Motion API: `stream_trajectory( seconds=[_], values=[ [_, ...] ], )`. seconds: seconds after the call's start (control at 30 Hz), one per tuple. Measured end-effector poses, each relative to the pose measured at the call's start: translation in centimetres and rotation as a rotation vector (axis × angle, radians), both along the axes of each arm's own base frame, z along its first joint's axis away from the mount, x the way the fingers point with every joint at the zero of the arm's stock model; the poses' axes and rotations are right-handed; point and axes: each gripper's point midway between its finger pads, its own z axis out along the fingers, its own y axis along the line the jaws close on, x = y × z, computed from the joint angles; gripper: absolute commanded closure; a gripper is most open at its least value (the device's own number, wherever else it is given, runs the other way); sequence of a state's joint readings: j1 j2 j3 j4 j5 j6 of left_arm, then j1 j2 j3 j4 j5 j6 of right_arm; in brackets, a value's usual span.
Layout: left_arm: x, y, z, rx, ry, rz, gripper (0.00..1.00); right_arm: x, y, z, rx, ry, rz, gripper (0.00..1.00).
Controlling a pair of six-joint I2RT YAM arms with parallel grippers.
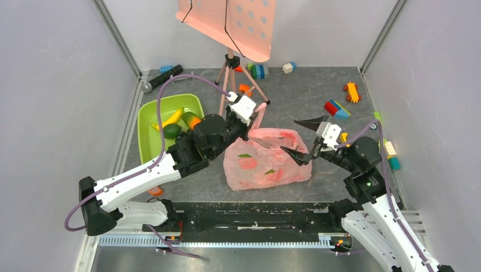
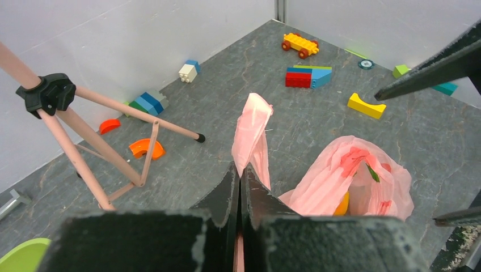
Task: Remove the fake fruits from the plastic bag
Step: Untie the plastic bag at the center of the board.
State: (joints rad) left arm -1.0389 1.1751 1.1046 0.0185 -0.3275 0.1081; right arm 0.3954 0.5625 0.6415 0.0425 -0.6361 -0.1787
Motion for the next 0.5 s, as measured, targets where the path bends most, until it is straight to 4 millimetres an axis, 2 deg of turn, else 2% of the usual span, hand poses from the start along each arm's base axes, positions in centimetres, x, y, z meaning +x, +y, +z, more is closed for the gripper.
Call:
stream_trajectory(
  seconds=[0.17, 0.37, 0.5],
  values=[
    [-0.2, -0.3, -0.2, -0.002, 0.001, -0.017, 0.98, 0.8, 0.7, -0.1, -0.134, -0.096, 0.055, 0.08],
    [-0.2, -0.3, -0.5, 0.000, 0.003, -0.019, 0.98, 1.9, 2.5, -2.0, -0.228, -0.090, 0.164, 0.08],
    [-0.2, -0.3, -0.5, 0.000, 0.003, -0.019, 0.98, 1.5, 3.7, -3.1, -0.251, -0.083, 0.220, 0.10]
  ],
)
